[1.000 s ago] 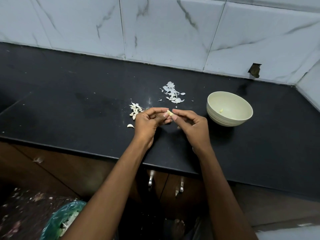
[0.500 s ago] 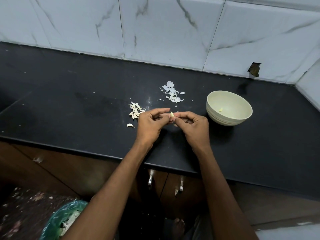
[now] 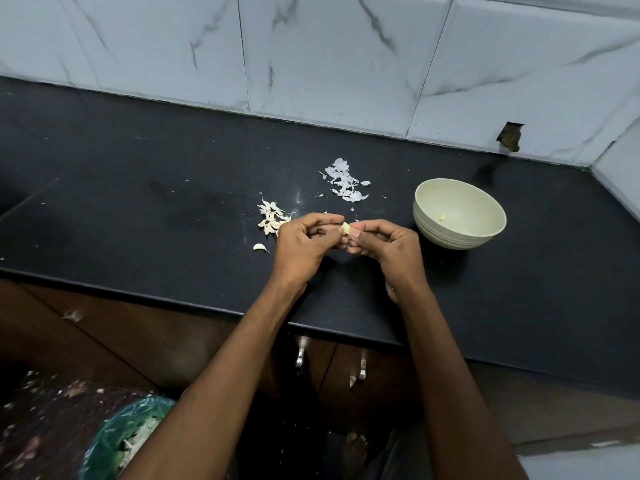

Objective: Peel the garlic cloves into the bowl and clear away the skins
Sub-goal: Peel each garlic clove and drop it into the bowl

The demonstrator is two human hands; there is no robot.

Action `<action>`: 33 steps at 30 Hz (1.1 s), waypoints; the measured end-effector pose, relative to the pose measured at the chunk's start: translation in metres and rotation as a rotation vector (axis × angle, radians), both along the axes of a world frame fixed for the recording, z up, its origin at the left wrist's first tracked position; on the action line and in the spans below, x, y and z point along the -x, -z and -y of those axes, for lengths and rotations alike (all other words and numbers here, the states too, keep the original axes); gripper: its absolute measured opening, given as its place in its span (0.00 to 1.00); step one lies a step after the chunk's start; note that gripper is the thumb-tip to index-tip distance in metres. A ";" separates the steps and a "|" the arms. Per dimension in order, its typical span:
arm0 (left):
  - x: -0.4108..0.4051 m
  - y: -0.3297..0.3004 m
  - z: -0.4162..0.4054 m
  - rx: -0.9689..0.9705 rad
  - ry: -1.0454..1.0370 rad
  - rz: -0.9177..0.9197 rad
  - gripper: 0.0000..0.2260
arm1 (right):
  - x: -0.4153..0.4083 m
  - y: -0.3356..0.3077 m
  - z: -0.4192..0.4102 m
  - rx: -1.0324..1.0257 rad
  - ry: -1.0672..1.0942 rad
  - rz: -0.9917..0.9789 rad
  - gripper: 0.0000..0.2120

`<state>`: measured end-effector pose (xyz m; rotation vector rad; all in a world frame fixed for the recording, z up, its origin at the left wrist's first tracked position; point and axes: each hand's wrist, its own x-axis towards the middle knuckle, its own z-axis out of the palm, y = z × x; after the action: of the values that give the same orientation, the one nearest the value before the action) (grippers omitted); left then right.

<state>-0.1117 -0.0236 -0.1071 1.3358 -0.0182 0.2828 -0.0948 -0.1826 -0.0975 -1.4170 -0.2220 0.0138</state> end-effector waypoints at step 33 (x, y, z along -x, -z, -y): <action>0.000 -0.001 -0.001 0.025 -0.026 0.002 0.06 | -0.004 0.006 -0.004 0.025 0.075 0.081 0.08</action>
<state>-0.1119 -0.0229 -0.1059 1.3117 0.0007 0.3060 -0.0912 -0.1784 -0.1037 -1.4513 -0.2355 -0.1028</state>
